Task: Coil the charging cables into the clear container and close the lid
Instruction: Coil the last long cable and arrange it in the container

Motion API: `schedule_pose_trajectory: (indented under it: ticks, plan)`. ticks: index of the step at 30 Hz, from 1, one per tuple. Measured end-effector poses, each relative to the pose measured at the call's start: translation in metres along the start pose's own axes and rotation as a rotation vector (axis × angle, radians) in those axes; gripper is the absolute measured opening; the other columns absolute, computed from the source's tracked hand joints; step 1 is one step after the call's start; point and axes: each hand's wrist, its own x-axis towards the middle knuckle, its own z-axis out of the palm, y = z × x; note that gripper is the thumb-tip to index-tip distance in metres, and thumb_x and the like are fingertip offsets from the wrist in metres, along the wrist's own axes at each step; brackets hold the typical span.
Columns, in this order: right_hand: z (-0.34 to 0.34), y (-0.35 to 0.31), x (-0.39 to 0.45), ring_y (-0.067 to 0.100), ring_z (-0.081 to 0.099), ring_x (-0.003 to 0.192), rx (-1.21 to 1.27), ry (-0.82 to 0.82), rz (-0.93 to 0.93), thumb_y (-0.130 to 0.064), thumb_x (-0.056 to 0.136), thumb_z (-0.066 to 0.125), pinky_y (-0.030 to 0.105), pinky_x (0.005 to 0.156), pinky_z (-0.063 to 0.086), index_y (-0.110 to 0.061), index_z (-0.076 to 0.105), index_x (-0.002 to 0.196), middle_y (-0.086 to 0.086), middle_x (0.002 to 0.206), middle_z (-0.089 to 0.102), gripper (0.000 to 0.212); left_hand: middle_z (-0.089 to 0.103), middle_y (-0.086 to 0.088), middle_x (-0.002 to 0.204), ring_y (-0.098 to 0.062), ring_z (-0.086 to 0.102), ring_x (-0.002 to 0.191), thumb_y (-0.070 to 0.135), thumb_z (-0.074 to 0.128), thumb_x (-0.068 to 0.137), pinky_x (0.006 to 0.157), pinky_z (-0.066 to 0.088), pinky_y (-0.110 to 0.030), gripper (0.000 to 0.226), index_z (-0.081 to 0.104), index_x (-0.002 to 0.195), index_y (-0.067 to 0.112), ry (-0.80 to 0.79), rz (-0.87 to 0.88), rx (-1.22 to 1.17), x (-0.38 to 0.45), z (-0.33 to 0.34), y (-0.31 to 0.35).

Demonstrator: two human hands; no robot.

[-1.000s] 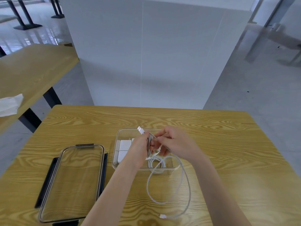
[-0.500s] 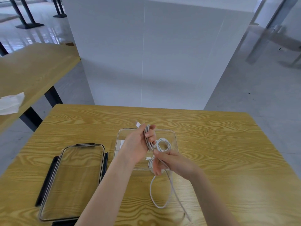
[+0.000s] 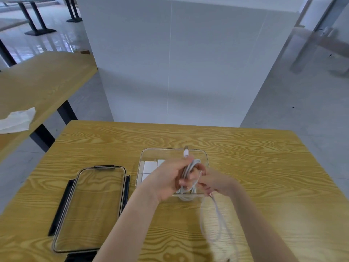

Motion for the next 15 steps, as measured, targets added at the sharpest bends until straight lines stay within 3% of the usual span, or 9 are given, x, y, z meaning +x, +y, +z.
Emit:
schedule_pose_trajectory:
  ticks: [4, 7, 10, 15]
  plan:
    - [-0.018, -0.034, -0.013, 0.010, 0.023, 0.040, -0.047, 0.136, 0.021, -0.028, 0.087, 0.059, 0.026, 0.046, 0.024, -0.016, 0.041, 0.052, -0.006, 0.042, 0.030, 0.041, 0.067, -0.004, 0.063, -0.008, 0.033, 0.040, 0.025, 0.032, 0.101, 0.050, 0.031, -0.019, 0.039, 0.061, 0.095, 0.000, 0.150, -0.101, 0.171, 0.007, 0.007, -0.007]
    - [-0.016, -0.055, -0.023, 0.011, 0.030, 0.039, -0.088, 0.205, -0.003, -0.025, 0.091, 0.053, 0.023, 0.043, 0.030, -0.014, 0.049, 0.052, -0.001, 0.049, 0.042, 0.041, 0.073, -0.004, 0.075, -0.007, 0.037, 0.039, 0.030, 0.032, 0.100, 0.056, 0.035, -0.019, 0.042, 0.061, 0.105, 0.000, 0.230, -0.095, 0.288, 0.012, 0.008, -0.006]
    - [-0.008, -0.068, -0.032, 0.010, 0.039, 0.038, -0.154, 0.303, -0.067, -0.013, 0.089, 0.050, 0.021, 0.042, 0.035, -0.020, 0.061, 0.050, 0.000, 0.053, 0.052, 0.041, 0.074, 0.002, 0.075, -0.006, 0.046, 0.043, 0.032, 0.031, 0.100, 0.051, 0.041, -0.012, 0.043, 0.063, 0.105, 0.004, 0.290, -0.062, 0.420, 0.014, 0.010, -0.006]
    - [0.003, -0.082, -0.044, 0.012, 0.049, 0.047, -0.185, 0.366, -0.170, -0.008, 0.092, 0.045, 0.021, 0.041, 0.044, 0.001, 0.068, 0.091, 0.011, 0.067, 0.059, 0.024, 0.068, 0.006, 0.076, -0.004, 0.058, 0.048, 0.027, 0.030, 0.100, 0.052, 0.040, -0.017, 0.037, 0.062, 0.092, 0.011, 0.425, 0.026, 0.447, 0.019, 0.010, -0.007]
